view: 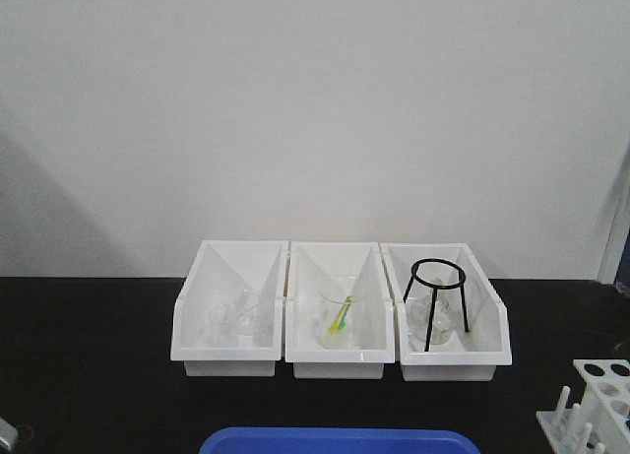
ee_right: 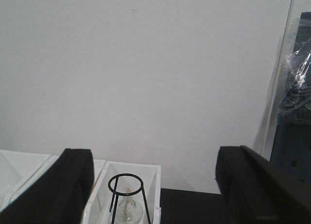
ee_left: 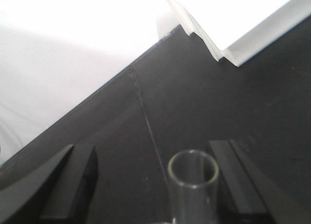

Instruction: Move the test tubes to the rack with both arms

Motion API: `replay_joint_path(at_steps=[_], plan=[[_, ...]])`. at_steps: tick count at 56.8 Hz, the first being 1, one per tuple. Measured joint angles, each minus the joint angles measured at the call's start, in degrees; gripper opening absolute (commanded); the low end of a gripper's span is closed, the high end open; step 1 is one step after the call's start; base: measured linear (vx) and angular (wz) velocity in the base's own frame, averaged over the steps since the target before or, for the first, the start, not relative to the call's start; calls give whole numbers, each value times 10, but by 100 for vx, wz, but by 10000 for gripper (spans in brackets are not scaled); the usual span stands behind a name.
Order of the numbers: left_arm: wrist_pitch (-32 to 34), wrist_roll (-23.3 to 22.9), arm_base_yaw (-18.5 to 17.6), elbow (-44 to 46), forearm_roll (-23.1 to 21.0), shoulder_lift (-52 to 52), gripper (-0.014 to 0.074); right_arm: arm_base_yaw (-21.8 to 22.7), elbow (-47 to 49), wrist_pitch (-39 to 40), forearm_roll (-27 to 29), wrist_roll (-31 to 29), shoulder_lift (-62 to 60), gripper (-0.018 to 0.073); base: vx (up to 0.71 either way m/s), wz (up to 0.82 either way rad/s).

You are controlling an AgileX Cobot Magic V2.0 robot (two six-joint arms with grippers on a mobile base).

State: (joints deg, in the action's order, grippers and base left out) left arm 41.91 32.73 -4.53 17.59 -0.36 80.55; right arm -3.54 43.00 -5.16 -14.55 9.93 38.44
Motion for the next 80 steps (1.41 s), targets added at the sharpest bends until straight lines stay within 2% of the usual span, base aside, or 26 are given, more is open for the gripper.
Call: replay_joint_path(at_steps=[10, 25, 54, 66, 73, 80], plan=[[-16, 0, 0, 3, 0, 4, 330, 0, 0, 0, 0, 0, 0, 572, 0, 0], [-31, -1, 0, 3, -1, 4, -22, 0, 0, 0, 0, 0, 0, 565, 0, 0], [-12, -1, 0, 4, -2, 2, -22, 0, 0, -1, 0, 0, 0, 565, 0, 0], [-16, -1, 0, 4, -2, -50, -22, 0, 0, -14, 0, 0, 0, 565, 0, 0], [-54, -1, 0, 12, -2, -96, -22, 0, 0, -17, 0, 0, 0, 565, 0, 0], [-148, -4, 0, 41, -2, -144, -22, 0, 0, -17, 0, 0, 0, 565, 0, 0]])
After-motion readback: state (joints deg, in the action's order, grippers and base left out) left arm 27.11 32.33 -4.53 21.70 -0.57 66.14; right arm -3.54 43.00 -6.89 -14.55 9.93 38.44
